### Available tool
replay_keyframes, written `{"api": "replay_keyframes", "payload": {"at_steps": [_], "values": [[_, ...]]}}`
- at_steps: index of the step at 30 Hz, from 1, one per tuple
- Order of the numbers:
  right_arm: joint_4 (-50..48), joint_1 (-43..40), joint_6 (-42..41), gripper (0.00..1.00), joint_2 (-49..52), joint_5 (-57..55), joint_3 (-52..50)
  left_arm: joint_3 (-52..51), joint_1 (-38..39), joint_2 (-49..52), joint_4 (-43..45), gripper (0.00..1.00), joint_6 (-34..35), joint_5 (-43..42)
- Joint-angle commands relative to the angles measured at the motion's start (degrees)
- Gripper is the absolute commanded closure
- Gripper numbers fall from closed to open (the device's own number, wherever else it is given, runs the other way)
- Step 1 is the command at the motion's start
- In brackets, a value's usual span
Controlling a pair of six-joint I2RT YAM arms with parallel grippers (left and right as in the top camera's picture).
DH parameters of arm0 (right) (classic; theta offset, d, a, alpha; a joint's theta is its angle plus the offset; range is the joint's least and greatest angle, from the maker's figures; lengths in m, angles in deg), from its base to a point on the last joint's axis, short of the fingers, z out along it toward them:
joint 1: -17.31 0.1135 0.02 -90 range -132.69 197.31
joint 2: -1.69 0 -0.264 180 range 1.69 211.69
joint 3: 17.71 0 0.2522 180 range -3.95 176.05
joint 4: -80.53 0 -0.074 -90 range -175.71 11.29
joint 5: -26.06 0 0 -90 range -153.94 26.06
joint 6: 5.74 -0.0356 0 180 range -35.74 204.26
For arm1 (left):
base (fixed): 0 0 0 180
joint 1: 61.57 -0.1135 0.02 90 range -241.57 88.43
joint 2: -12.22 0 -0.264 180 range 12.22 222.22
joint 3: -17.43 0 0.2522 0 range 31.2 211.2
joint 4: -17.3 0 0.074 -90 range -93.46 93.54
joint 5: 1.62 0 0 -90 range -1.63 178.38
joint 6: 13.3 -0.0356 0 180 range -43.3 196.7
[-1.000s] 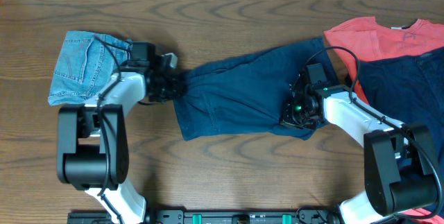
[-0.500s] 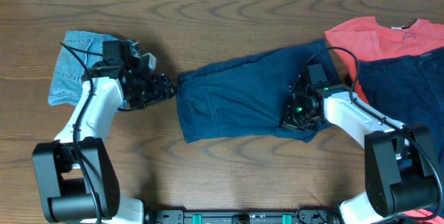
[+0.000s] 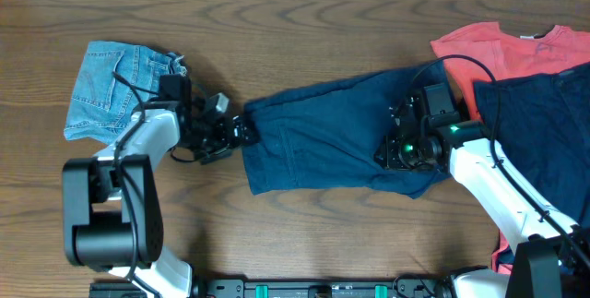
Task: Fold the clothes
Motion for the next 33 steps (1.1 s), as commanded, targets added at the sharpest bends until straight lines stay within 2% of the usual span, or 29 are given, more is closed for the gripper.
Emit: {"api": "replay_keyframes", "payload": {"at_steps": [1, 5, 11, 14, 18, 21, 26, 29, 33], "values": [[-0.02, -0.96, 0.68, 0.76, 1.29, 0.98, 0.11, -1.62, 2.64, 5.44, 1.42, 0.12, 0.00, -2.73], [-0.35, -0.96, 0.66, 0.83, 4.22, 0.98, -0.17, -1.62, 5.62, 7.89, 3.80, 0.11, 2.78, -2.62], [-1.66, -0.96, 0.68, 0.85, 8.92, 0.98, -0.17, -1.62, 8.55, 9.57, 9.79, 0.14, 9.64, -2.16], [-2.19, -0.96, 0.68, 0.86, 10.62, 0.96, -0.17, -1.62, 9.86, 9.75, 13.05, 0.36, 11.65, -1.22], [-2.10, -0.96, 0.70, 0.89, 11.28, 0.96, -0.17, -1.62, 10.78, 9.75, 13.22, 0.78, 12.63, 2.38], [-2.12, -0.98, 0.70, 0.90, 11.26, 0.96, -0.17, -1.62, 10.73, 9.75, 13.29, 0.93, 12.24, 2.34], [-1.20, -1.03, 0.70, 0.90, 10.93, 0.96, -0.11, -1.22, 9.97, 8.85, 8.59, 0.94, 8.85, 2.34], [0.31, -1.03, 0.90, 0.90, 9.92, 0.96, -0.09, 0.66, 7.78, 6.84, 0.79, 0.94, 4.87, 3.61], [1.49, -1.09, 0.96, 0.90, 6.54, 0.94, -0.04, 6.03, 3.48, 1.53, -15.10, 0.94, 2.58, 11.47]]}}
